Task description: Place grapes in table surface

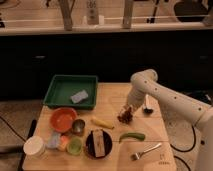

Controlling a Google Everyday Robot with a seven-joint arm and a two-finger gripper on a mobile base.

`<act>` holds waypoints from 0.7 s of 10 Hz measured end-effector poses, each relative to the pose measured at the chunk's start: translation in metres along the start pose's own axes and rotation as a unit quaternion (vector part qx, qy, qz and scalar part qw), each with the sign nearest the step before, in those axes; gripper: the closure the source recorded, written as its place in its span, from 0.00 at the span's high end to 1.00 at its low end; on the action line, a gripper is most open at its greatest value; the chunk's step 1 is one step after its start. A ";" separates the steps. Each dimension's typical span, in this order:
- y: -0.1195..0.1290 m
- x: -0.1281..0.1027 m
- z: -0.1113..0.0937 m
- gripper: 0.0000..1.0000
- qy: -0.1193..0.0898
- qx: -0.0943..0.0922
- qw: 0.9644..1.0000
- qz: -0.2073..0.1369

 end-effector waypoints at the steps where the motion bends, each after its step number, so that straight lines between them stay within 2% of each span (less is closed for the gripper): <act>1: 0.000 0.000 0.000 0.32 0.000 0.000 1.000 0.001; 3: 0.001 0.002 0.001 0.32 0.000 0.000 1.000 0.003; 5: 0.004 0.004 0.001 0.48 0.000 0.000 1.000 0.005; 6: 0.005 0.005 0.001 0.51 0.000 0.001 1.000 0.006; 7: 0.006 0.006 0.001 0.49 0.000 0.001 1.000 0.008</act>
